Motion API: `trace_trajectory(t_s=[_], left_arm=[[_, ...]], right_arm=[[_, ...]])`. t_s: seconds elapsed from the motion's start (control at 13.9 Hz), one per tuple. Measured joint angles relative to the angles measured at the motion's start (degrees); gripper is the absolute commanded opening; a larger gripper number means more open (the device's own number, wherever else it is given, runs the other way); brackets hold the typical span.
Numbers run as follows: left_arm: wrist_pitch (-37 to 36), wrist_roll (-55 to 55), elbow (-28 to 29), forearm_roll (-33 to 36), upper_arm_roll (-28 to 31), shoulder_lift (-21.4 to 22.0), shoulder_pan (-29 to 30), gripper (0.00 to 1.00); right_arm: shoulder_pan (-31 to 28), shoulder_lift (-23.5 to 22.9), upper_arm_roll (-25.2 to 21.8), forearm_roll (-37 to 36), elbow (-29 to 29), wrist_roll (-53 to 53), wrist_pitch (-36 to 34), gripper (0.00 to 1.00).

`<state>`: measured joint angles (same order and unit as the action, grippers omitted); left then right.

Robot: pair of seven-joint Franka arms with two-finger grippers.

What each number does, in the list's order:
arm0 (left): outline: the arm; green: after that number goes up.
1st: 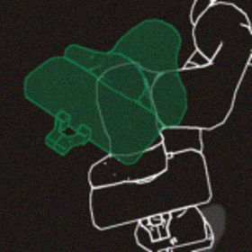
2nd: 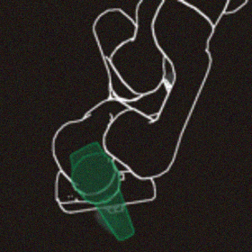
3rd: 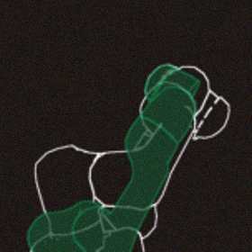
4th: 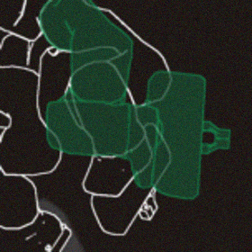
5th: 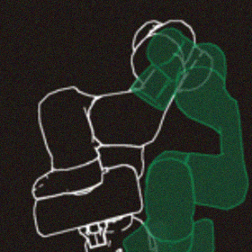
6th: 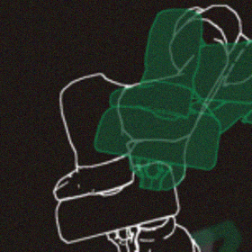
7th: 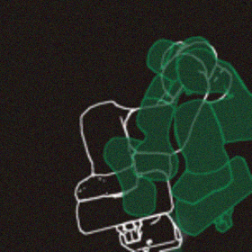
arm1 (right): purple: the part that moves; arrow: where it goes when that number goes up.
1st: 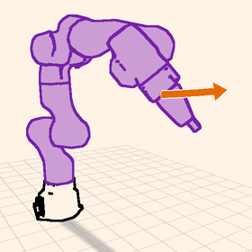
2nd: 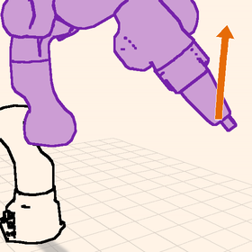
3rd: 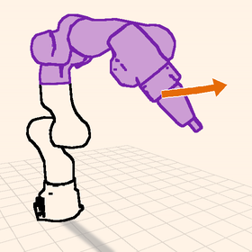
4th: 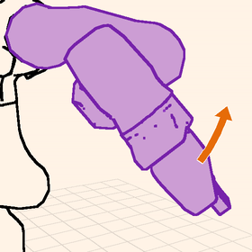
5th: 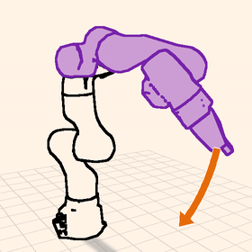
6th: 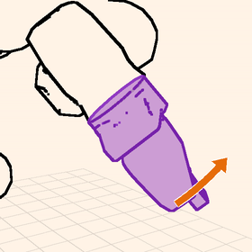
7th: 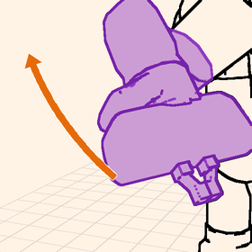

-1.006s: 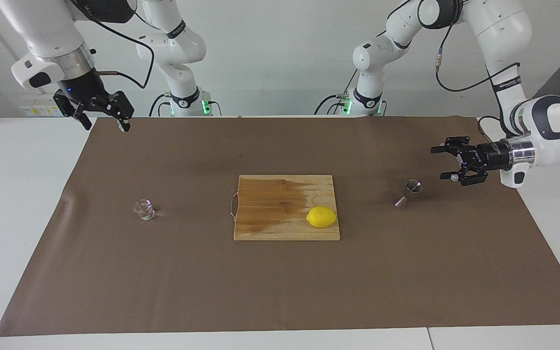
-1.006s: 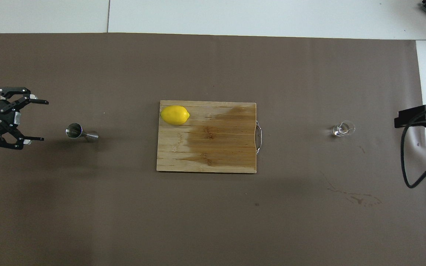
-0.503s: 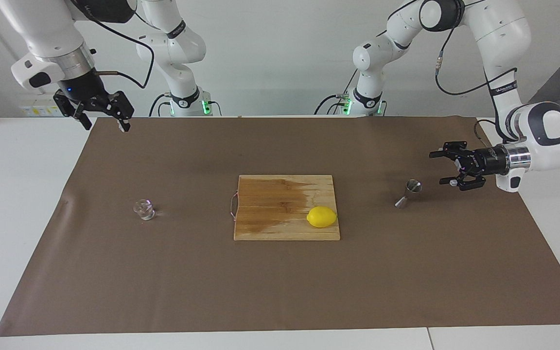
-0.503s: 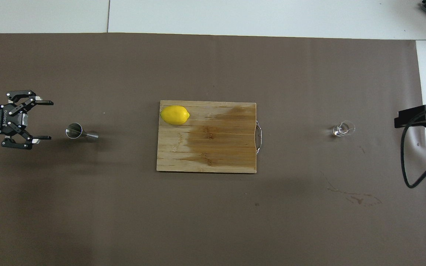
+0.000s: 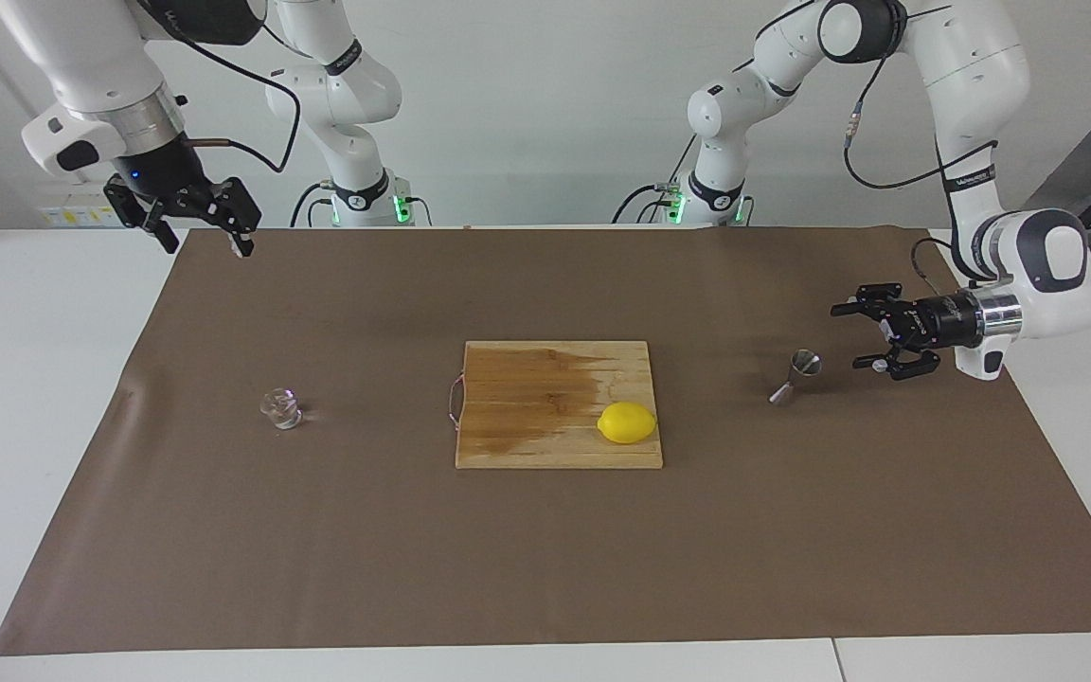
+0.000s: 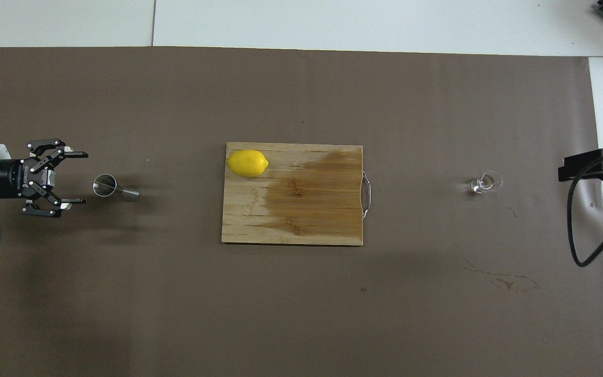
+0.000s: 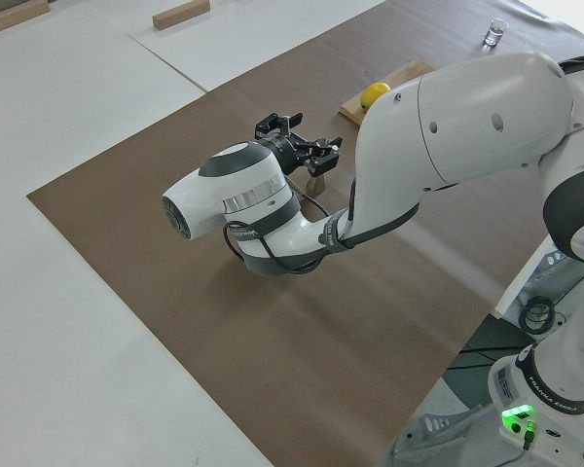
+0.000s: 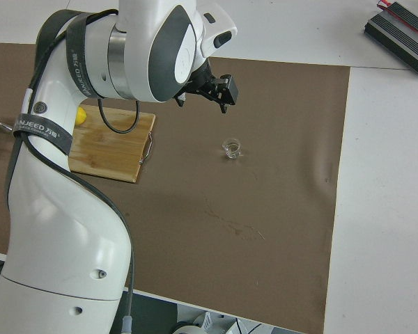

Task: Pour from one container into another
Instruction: 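Move the open left gripper toward the small metal cup, then close the left gripper around the metal cup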

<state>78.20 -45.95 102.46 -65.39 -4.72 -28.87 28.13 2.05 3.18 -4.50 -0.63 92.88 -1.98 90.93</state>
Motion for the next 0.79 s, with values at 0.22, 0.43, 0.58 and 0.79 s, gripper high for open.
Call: trace_trajectory(t_s=[0.22, 0.43, 0.58, 0.79], left_arm=[[0.0, 2.15, 0.0, -0.06, -0.06, -2.47, 0.65, 1.0], [0.01, 2.86, -0.02, -0.18, -0.13, -4.11, 0.81, 1.0], [0.01, 3.47, -0.02, -0.19, -0.33, -4.78, 0.81, 1.0], [0.14, 4.45, -0.02, -0.19, -0.69, -5.45, 0.7, 1.0]], right_arm=[[0.0, 0.0, 0.0, 0.0, 0.0, 0.0, 0.0, 1.0], [0.0, 0.0, 0.0, 0.0, 0.0, 0.0, 0.0, 1.0], [0.0, 0.0, 0.0, 0.0, 0.0, 0.0, 0.0, 1.0], [0.0, 0.0, 0.0, 0.0, 0.0, 0.0, 0.0, 1.0]])
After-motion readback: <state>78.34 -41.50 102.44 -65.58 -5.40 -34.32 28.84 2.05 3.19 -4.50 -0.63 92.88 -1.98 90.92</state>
